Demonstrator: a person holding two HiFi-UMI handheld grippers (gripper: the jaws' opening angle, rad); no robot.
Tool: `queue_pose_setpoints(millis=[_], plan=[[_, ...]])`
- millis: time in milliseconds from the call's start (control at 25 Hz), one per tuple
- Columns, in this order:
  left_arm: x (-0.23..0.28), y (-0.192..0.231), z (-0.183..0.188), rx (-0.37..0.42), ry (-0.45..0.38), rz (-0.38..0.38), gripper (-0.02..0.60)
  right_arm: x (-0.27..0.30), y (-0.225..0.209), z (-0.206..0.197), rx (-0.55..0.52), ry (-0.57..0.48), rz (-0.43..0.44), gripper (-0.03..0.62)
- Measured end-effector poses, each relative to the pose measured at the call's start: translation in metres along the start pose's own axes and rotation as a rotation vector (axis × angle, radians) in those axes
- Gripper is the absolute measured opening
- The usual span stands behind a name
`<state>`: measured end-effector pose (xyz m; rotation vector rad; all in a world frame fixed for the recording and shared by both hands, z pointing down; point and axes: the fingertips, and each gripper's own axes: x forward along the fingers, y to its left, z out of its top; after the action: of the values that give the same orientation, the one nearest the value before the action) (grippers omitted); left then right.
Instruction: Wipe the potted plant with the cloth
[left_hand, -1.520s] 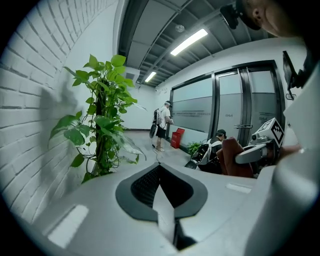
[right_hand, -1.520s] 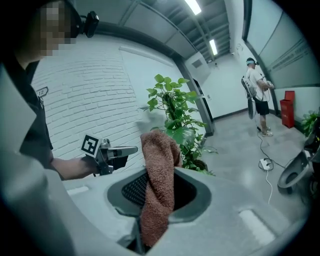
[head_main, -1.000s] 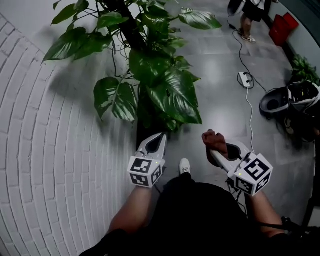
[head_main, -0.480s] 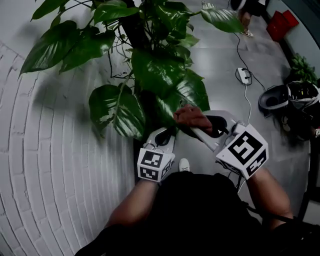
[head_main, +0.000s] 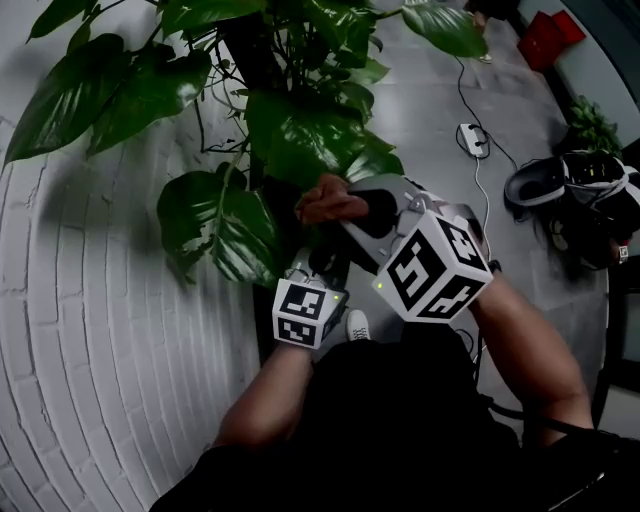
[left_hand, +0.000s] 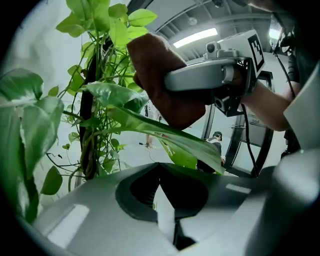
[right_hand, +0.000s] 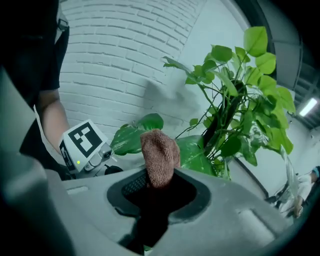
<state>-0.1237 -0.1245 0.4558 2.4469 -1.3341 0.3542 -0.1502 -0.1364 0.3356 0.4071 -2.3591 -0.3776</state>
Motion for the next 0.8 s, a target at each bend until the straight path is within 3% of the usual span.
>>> queue_pose_setpoints(millis=[160, 280, 800], plan=[[0.006, -0.009, 0.007, -0.014, -0.031, -0.014, 0.010, 0.017, 0.009, -0.006, -0.054, 0.001, 0.044, 0.067], [0.004, -0.017, 0.013, -0.015, -0.048, -0.040, 0.009, 0.023, 0.019, -0.011, -0.030, -0.034, 0.105, 0.067], [0.006, -0.018, 0.019, 0.006, -0.051, -0.023, 0.009, 0.019, 0.030, -0.038, -0.025, -0.001, 0.120, 0.067]])
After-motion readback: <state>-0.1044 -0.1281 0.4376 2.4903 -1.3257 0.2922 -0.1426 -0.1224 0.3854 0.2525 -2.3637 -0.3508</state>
